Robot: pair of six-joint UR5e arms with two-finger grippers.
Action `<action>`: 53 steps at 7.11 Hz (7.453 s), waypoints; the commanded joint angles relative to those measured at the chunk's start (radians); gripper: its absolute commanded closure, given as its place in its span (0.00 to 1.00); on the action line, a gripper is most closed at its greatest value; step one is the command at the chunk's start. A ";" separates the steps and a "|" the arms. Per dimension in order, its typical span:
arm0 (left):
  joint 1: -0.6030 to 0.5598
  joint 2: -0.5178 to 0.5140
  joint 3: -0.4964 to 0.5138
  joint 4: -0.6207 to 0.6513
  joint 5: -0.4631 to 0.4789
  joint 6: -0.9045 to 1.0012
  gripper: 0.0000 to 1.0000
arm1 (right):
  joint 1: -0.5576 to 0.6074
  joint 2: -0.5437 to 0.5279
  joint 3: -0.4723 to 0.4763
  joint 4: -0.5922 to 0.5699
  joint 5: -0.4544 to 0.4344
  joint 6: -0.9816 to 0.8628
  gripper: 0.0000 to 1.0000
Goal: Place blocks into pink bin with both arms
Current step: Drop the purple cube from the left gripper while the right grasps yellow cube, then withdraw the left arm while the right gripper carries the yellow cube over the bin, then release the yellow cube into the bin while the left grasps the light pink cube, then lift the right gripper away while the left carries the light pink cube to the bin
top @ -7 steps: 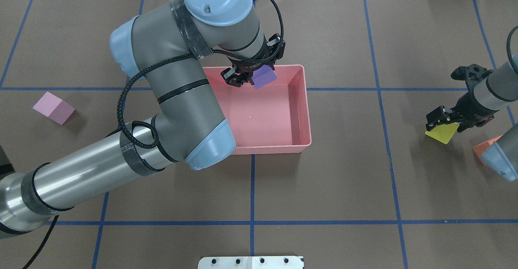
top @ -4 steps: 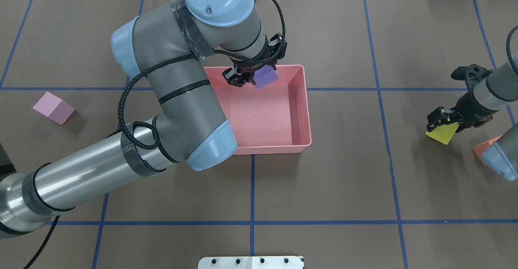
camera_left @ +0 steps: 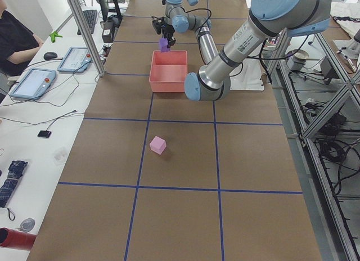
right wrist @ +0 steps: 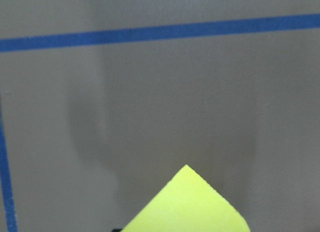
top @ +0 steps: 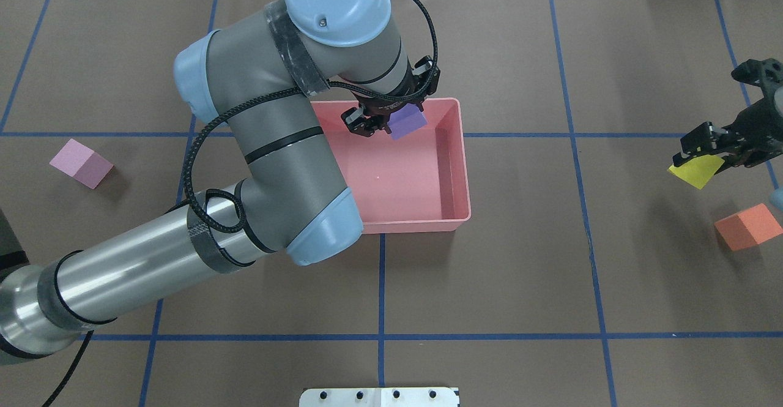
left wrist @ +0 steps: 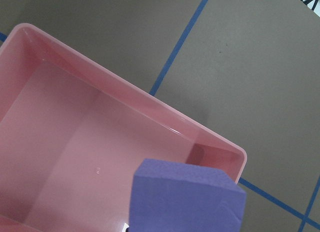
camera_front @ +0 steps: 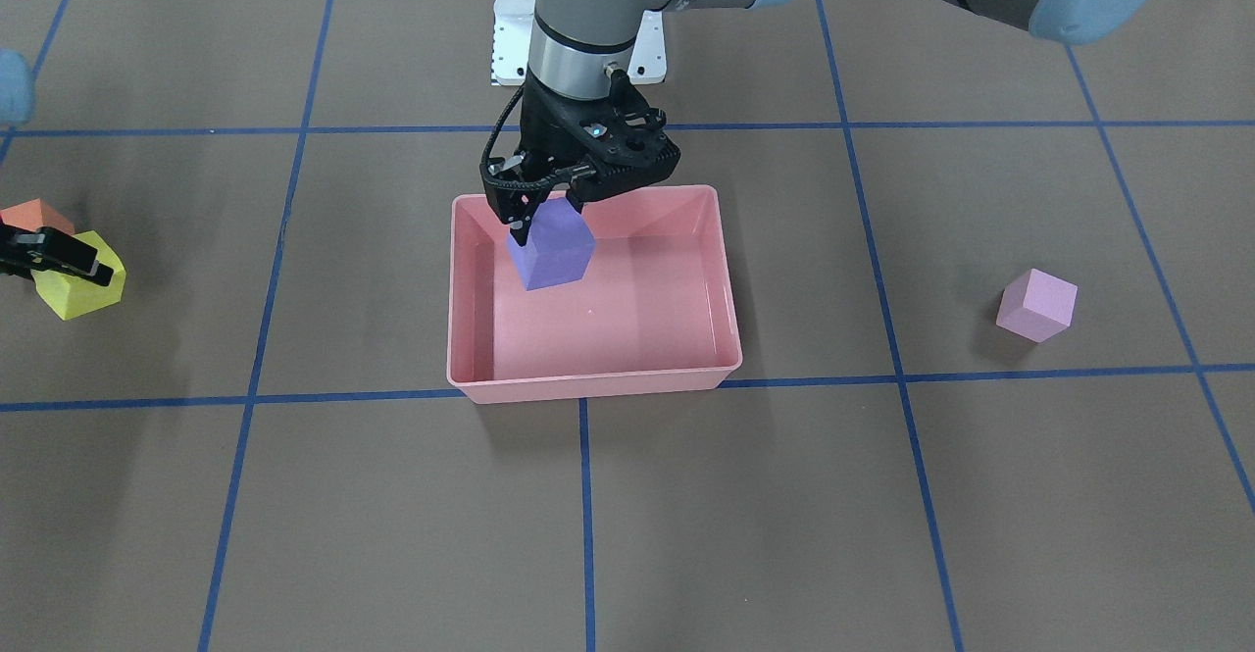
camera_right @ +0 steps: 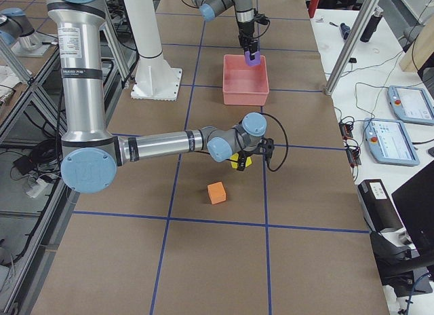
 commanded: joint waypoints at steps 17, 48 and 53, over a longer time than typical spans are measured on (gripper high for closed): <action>-0.533 0.803 -0.018 -0.377 -0.362 1.414 0.01 | -0.595 0.837 -0.016 -0.491 -0.510 0.506 1.00; -0.682 0.813 -0.035 -0.359 -0.498 1.254 1.00 | -0.468 0.747 0.154 -0.553 -0.536 0.526 0.00; -0.497 0.561 -0.264 -0.140 -0.459 0.548 1.00 | -0.078 0.364 0.232 -0.569 -0.297 -0.256 0.00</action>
